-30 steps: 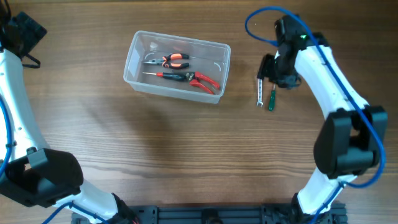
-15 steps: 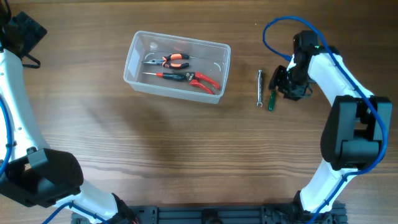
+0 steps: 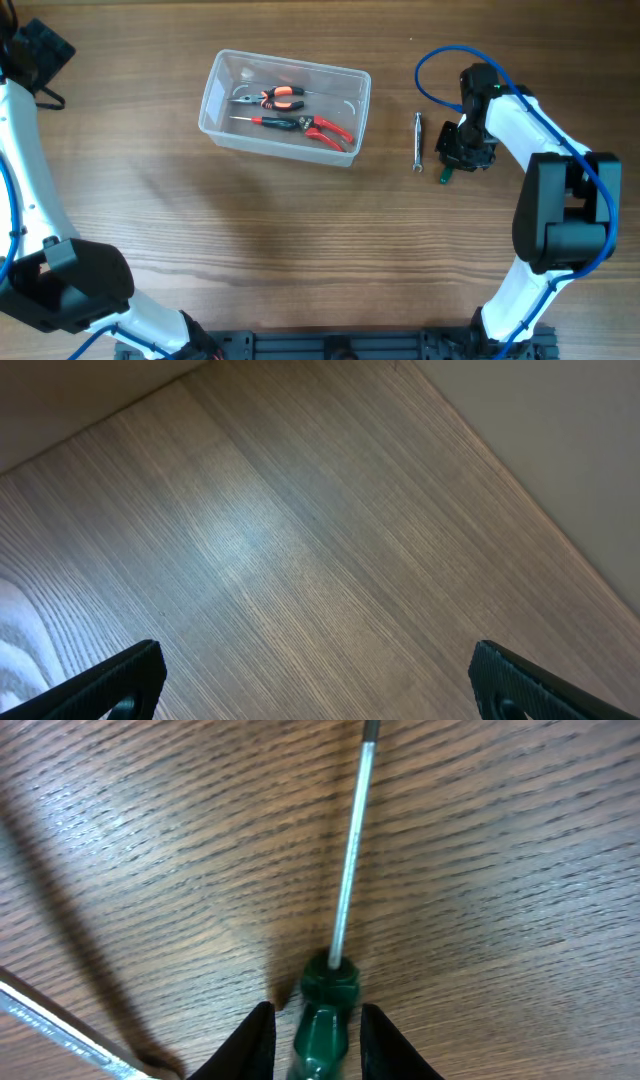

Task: Pack container
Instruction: 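Place the green screwdriver into the container with the right gripper, then grasp the silver wrench with the right gripper, then place the silver wrench into the container with the right gripper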

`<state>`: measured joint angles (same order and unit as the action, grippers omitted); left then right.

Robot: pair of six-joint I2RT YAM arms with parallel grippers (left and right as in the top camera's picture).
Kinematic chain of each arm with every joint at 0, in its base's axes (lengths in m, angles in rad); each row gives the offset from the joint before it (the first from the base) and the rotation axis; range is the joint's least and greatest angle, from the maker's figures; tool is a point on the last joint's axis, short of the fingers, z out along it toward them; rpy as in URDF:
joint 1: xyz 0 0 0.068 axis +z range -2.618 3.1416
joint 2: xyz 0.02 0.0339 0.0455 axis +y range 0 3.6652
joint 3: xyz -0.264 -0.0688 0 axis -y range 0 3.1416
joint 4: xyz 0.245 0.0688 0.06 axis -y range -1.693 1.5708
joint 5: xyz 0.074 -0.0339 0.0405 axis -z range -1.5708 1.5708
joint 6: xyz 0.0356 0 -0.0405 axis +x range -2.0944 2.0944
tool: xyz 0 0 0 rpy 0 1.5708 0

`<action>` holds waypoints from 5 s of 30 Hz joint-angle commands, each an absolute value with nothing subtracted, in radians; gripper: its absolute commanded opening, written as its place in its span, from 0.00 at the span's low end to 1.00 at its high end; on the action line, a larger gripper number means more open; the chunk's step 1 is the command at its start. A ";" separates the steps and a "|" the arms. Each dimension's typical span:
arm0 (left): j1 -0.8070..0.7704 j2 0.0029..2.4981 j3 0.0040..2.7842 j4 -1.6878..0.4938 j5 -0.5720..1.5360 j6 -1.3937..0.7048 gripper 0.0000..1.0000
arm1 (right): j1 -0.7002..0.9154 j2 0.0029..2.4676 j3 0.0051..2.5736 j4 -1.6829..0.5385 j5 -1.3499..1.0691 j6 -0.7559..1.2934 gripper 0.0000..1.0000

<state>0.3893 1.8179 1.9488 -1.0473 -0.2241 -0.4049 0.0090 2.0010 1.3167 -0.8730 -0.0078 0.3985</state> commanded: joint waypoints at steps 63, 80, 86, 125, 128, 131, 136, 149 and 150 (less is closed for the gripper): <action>0.395 1.824 1.957 -1.045 -0.236 -0.397 1.00 | 0.278 1.592 1.571 -0.795 0.095 0.224 0.71; 0.395 1.824 1.957 -1.045 -0.237 -0.397 1.00 | 0.130 2.115 1.411 -0.680 -0.054 0.417 0.67; 0.395 1.824 1.957 -1.045 -0.236 -0.397 1.00 | 0.130 2.140 1.411 -0.633 -0.053 0.369 0.29; 0.395 1.824 1.957 -1.045 -0.237 -0.397 1.00 | 0.622 2.206 1.947 -0.770 -0.159 -0.712 0.04; 0.395 1.824 1.957 -1.045 -0.237 -0.397 1.00 | 0.622 2.238 1.946 -0.736 -0.203 -0.823 0.04; 0.395 1.824 1.957 -1.045 -0.237 -0.397 1.00 | 0.622 2.256 1.942 -0.733 -0.287 -0.865 0.05; 0.395 1.824 1.957 -1.045 -0.237 -0.397 1.00 | 0.624 2.256 1.946 -0.725 -0.263 -0.793 0.36; 0.395 1.824 1.957 -1.045 -0.237 -0.397 1.00 | 0.585 1.746 1.999 -0.718 0.355 -0.431 0.77; 0.395 1.824 1.957 -1.045 -0.237 -0.397 1.00 | 0.563 1.717 1.999 -0.718 0.404 -0.408 0.80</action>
<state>0.3893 1.8179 1.9488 -1.0473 -0.2241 -0.4049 0.6117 1.8099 1.9778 -0.7162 0.2073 -0.4675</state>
